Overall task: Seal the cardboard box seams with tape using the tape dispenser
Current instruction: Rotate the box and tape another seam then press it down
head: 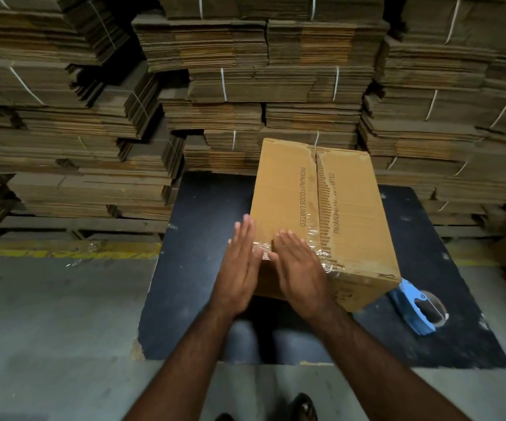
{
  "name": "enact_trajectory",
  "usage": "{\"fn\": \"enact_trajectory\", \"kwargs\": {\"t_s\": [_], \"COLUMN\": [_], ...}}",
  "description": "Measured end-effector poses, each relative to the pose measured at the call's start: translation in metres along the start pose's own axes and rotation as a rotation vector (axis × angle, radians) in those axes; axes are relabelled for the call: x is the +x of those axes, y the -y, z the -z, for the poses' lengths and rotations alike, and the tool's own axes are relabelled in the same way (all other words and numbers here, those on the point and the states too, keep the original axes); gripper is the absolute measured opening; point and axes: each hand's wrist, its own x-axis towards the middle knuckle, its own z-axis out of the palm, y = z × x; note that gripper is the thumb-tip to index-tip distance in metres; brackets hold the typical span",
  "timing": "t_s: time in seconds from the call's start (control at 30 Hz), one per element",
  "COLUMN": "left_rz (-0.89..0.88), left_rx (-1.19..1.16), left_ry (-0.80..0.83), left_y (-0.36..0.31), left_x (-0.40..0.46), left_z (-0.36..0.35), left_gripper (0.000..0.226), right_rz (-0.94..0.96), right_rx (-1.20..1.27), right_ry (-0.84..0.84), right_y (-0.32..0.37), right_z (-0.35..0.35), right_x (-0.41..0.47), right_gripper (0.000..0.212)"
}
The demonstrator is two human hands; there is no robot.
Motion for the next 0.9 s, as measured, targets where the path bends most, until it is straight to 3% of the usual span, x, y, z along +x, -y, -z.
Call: {"fn": "enact_trajectory", "kwargs": {"t_s": [0.07,0.2,0.37,0.47,0.57,0.67,0.9], "left_rz": [-0.15,-0.27,-0.342,-0.412,-0.514,-0.513,-0.461], "left_rx": [0.171,0.326,0.509,0.619,0.637,0.62,0.615], "left_ry": [0.057,0.115,0.18,0.133,0.149,0.181,0.203], "left_y": [0.011,0.039,0.037,0.024,0.008,0.017,0.013], "left_x": [0.003,0.02,0.021,0.018,0.032,0.036,0.021], "left_z": [0.004,0.012,0.031,0.031,0.015,0.0,0.005], "left_gripper": [0.062,0.062,0.061,0.062,0.058,0.053,0.057], "right_rz": [0.008,0.09,0.162,0.093,0.011,0.073,0.145], "right_rx": [-0.115,-0.214,-0.163,-0.135,-0.169,-0.233,-0.185], "right_ry": [-0.034,-0.067,-0.011,-0.006,-0.02,-0.03,0.193], "right_y": [-0.01,-0.022,-0.03,-0.031,-0.043,-0.057,-0.062], "right_z": [-0.003,-0.016,-0.001,0.018,0.023,0.015,0.034], "right_x": [-0.008,-0.01,-0.003,-0.007,-0.008,-0.012,-0.012], "right_gripper": [0.051,0.047,0.054,0.058,0.058,0.054,0.058]}}
